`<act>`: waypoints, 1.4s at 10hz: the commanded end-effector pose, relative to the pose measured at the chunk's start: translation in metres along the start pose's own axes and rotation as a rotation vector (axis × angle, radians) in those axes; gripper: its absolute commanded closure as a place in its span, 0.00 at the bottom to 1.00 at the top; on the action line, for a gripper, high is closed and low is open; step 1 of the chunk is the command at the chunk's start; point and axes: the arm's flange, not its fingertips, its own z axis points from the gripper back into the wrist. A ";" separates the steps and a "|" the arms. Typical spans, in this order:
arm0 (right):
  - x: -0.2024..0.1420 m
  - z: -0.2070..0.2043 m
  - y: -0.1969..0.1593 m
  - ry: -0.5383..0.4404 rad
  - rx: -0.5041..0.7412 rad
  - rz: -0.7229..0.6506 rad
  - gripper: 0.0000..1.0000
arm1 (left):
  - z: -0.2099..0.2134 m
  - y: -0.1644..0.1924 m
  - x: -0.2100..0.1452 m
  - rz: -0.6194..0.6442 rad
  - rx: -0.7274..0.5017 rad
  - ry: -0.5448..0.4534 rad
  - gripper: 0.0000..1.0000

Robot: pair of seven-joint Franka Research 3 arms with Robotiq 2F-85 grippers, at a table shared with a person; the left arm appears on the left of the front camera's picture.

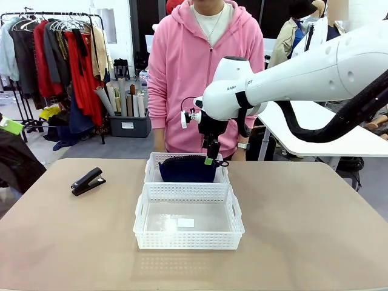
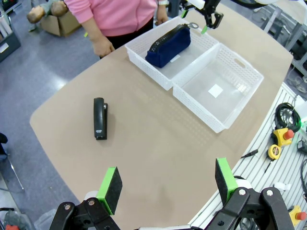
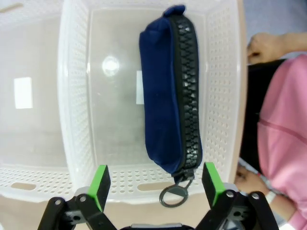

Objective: Distribute items into two baskets.
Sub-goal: Pick up the Stapler that the person points to.

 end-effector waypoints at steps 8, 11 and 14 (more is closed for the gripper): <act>-0.181 0.096 -0.008 -0.070 0.252 -0.685 0.00 | -0.001 0.000 0.001 -0.004 -0.012 -0.012 0.00; -0.253 0.124 0.027 -0.230 0.246 -0.780 0.00 | -0.001 0.000 0.001 -0.004 -0.012 -0.012 0.00; -0.304 0.145 0.070 -0.329 0.192 -0.901 0.00 | -0.001 0.000 0.001 -0.004 -0.012 -0.012 0.00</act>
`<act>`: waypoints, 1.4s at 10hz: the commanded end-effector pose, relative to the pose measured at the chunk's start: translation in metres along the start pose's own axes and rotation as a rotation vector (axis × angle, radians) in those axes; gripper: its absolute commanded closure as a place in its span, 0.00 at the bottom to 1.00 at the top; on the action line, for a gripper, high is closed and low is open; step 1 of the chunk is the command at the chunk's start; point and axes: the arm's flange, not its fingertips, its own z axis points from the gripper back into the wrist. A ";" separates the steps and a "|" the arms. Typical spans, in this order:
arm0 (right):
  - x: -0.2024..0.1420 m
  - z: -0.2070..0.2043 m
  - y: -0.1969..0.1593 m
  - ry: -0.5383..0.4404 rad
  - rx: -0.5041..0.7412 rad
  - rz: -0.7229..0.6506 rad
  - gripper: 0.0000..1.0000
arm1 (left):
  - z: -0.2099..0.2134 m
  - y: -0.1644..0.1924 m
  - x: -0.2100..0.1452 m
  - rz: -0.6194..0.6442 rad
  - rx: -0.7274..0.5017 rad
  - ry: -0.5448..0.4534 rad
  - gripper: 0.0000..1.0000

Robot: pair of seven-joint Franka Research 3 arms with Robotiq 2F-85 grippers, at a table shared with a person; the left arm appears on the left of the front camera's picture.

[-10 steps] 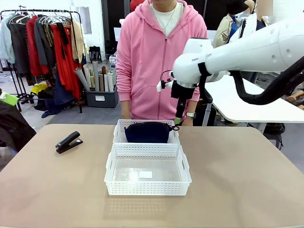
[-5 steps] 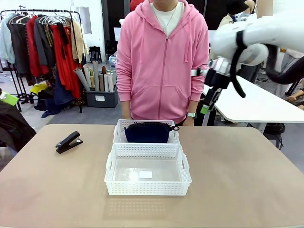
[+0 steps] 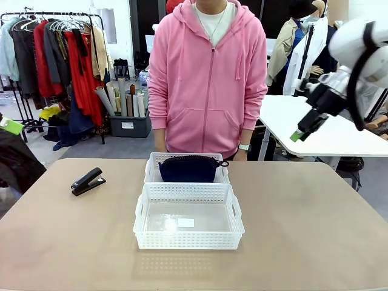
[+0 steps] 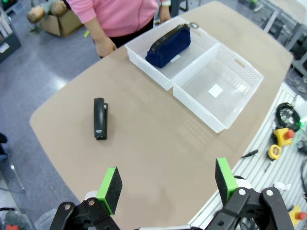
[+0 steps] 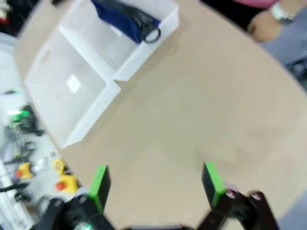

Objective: Distribute items into two baskets.
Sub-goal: Pick up the Stapler that the person points to.

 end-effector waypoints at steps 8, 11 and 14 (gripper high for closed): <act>-0.140 0.046 -0.015 -0.345 0.074 -0.112 0.00 | -0.001 0.000 0.001 -0.004 -0.013 -0.013 0.00; -0.151 0.051 -0.009 -0.375 0.066 -0.088 0.00 | -0.001 0.000 0.001 -0.004 -0.013 -0.013 0.00; -0.159 0.053 -0.004 -0.400 0.072 -0.069 0.00 | -0.001 0.000 0.001 -0.004 -0.013 -0.013 0.00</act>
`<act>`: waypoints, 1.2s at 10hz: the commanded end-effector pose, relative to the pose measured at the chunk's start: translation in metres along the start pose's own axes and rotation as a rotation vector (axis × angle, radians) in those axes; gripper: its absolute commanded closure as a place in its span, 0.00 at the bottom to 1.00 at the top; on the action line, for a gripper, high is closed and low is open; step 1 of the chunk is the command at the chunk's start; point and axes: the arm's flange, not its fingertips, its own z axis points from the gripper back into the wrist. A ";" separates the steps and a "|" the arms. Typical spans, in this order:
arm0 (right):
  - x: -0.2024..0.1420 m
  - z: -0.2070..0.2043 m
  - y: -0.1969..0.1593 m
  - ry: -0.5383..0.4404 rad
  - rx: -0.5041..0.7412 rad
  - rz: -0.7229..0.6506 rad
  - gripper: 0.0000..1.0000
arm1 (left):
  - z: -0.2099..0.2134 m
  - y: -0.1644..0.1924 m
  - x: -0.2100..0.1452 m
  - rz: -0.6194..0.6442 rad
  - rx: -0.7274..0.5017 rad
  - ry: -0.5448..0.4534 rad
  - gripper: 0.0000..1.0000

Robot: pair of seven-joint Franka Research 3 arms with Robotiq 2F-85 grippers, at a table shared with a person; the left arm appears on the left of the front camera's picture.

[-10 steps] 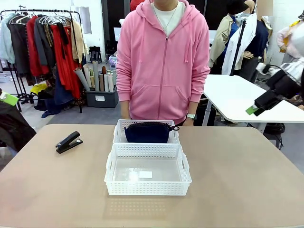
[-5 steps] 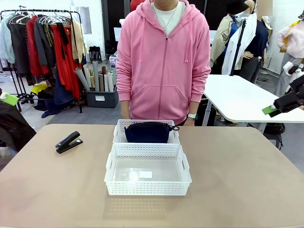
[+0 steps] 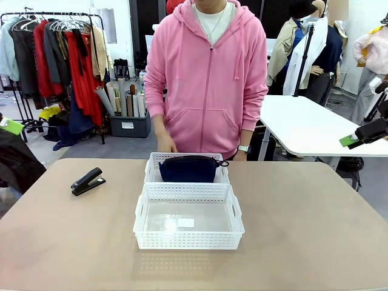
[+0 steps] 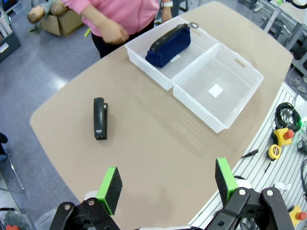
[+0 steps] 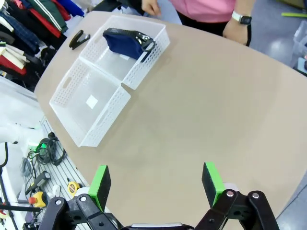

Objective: Distribute items into two baskets.
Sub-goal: Pick up the Stapler that the person points to.

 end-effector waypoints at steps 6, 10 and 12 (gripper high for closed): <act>-0.005 0.001 0.003 -0.018 0.010 0.017 0.00 | -0.001 0.000 0.000 -0.003 -0.013 -0.014 0.00; -0.005 0.001 0.003 -0.018 0.010 0.017 0.00 | -0.001 0.000 0.000 -0.003 -0.013 -0.014 0.00; -0.005 0.001 0.003 -0.018 0.010 0.017 0.00 | -0.001 0.000 0.000 -0.003 -0.013 -0.014 0.00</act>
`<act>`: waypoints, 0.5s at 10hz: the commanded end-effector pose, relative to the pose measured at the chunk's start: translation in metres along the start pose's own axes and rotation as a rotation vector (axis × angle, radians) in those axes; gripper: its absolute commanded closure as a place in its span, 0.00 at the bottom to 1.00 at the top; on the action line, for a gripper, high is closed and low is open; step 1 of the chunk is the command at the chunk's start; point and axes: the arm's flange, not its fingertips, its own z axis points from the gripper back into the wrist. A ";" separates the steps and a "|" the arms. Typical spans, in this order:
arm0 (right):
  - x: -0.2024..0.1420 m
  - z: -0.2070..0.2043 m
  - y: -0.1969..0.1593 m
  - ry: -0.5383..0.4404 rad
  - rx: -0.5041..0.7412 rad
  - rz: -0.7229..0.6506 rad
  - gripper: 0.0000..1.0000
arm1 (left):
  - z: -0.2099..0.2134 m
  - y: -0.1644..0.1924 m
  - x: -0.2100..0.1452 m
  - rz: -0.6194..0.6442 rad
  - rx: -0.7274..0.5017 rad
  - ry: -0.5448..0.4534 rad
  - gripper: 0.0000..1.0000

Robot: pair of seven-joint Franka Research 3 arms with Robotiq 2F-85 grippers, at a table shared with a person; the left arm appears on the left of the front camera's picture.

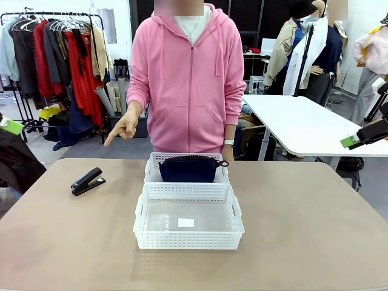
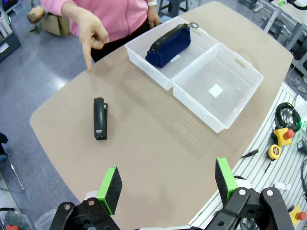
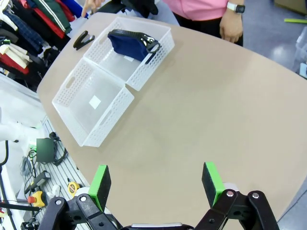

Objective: Distribute items into two baskets.
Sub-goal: Pick up the Stapler that the person points to.

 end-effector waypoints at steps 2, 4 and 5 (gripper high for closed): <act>0.001 0.001 0.000 0.002 -0.003 -0.001 0.00 | -0.001 0.000 0.000 -0.003 -0.013 -0.014 0.00; 0.001 0.001 0.000 0.002 -0.003 -0.001 0.00 | -0.001 0.000 0.000 -0.003 -0.013 -0.014 0.00; 0.001 0.001 0.000 0.002 -0.003 -0.001 0.00 | 0.000 0.000 0.000 0.000 0.000 0.000 0.00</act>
